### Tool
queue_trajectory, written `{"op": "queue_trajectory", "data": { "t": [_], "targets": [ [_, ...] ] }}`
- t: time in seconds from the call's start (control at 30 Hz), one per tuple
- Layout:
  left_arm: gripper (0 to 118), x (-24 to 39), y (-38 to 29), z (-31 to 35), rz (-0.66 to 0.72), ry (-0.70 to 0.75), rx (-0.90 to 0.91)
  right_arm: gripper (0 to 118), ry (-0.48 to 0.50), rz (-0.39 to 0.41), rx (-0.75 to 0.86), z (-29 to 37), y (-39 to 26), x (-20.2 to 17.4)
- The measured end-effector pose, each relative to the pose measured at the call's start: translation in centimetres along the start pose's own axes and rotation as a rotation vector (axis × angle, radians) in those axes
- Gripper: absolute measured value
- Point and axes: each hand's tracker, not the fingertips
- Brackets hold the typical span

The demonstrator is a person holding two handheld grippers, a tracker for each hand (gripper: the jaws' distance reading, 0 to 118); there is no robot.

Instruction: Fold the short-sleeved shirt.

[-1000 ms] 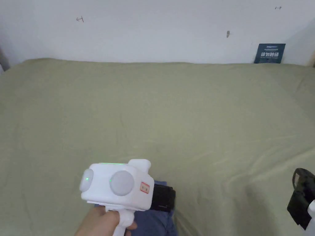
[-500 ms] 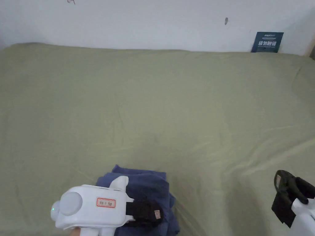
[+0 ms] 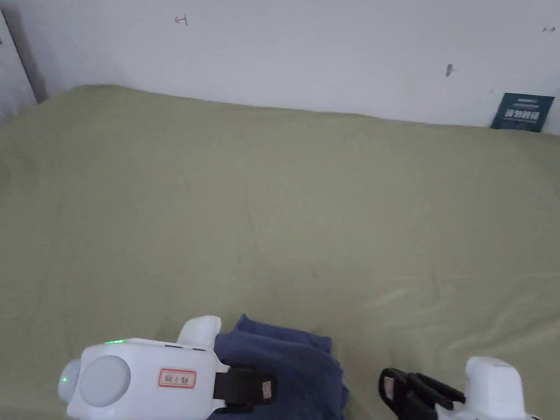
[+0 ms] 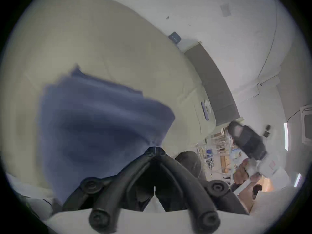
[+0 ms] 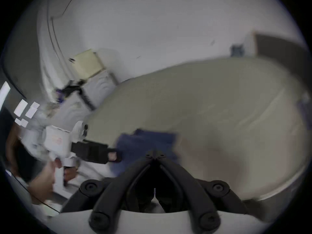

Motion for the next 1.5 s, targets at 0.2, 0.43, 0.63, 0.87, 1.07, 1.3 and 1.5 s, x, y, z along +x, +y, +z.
{"op": "queue_trajectory", "data": {
  "t": [0.2,0.43,0.63,0.87,1.07,1.3,1.5],
  "targets": [
    [0,-4.4,1.5,4.3,0.017,0.162,0.004,0,0.336,-0.247,-0.225,-10.8,-1.4,3.6],
    [29,-9.1,3.3,2.0,0.075,0.083,-0.083,0,0.572,-0.662,-0.288,-16.0,-5.5,13.1],
    [113,-11.1,3.5,-2.0,0.178,-0.192,-0.138,0,0.574,-0.64,-0.297,-16.0,-5.4,13.1],
    [38,-11.5,3.2,-6.5,0.228,-0.231,-0.14,0,0.456,-0.572,-0.31,-14.8,-4.0,11.2],
    [38,-12.8,5.9,-1.1,0.168,-0.157,-0.1,0,0.357,-0.29,-0.244,-10.4,-0.1,6.6],
    [38,-22.9,12.6,14.1,0.228,0.101,0.005,0,0.325,-0.217,-0.174,-7.7,2.9,4.6],
    [38,-29.6,16.2,18.9,0.29,0.156,-0.001,0,0.276,-0.204,-0.142,-7.7,4.0,4.7]
  ]
}}
